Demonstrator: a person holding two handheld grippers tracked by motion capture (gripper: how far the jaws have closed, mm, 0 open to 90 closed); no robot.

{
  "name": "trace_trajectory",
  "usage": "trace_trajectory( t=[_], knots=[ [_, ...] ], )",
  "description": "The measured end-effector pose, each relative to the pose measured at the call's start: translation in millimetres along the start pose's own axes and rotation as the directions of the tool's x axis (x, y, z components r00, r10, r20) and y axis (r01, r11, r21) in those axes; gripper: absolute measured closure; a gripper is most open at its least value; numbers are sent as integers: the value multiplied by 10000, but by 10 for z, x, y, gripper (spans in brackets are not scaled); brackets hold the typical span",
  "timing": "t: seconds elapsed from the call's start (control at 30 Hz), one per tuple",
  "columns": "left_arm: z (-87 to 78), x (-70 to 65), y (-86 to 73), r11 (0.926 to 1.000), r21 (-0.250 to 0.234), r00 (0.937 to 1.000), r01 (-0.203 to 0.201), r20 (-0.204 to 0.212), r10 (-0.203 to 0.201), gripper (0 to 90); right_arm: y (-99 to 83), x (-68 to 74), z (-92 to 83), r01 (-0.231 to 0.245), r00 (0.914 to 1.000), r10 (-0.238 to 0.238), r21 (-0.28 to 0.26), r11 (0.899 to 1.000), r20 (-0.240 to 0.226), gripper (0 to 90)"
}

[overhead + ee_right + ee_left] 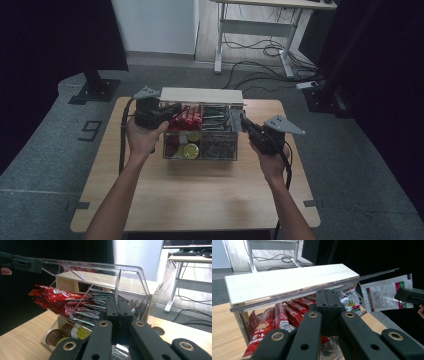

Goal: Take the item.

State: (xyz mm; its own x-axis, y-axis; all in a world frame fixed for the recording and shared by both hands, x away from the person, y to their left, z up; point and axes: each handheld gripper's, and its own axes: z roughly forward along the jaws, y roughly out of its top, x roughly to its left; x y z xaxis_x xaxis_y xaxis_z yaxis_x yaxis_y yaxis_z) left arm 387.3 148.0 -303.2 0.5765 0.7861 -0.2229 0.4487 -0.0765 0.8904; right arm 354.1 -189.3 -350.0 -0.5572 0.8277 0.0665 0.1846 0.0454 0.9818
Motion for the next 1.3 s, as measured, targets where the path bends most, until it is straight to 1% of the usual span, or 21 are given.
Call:
trace_trajectory(
  t=[0.13, 0.23, 0.47, 0.63, 0.77, 0.93, 1.3],
  knots=[
    [2, -3, -1, 10000, -1, 10000, -3, -5, 3, 900, -19, -25, -60, -54, 10000, 54, -74, 10000, 21, 892],
    [4, -4, -1, 10000, -10, 10000, 10, 12, -10, 900, -36, -50, -98, -34, 10000, 36, -227, 9997, 73, 892],
    [7, -7, 0, 10000, -4, 10000, 5, 12, -5, 900, -67, -106, -167, -150, 9998, 152, -316, 9994, 84, 892],
    [7, -10, 3, 10000, 13, 10000, 2, -10, -2, 900, -88, -133, -236, -147, 9998, 152, -364, 9992, 143, 892],
    [9, -11, 7, 10000, 14, 10000, 1, -16, -1, 900, -99, -168, -294, -187, 9995, 197, -422, 9989, 227, 892],
    [13, -18, 5, 10000, 25, 10000, -26, -15, 26, 900, -121, -195, -370, -94, 9993, 115, -565, 9984, 366, 892],
    [18, -28, 3, 10000, 25, 10000, -27, -33, 27, 900, -225, -322, -468, -297, 9974, 332, -558, 9980, 634, 892]
  ],
)
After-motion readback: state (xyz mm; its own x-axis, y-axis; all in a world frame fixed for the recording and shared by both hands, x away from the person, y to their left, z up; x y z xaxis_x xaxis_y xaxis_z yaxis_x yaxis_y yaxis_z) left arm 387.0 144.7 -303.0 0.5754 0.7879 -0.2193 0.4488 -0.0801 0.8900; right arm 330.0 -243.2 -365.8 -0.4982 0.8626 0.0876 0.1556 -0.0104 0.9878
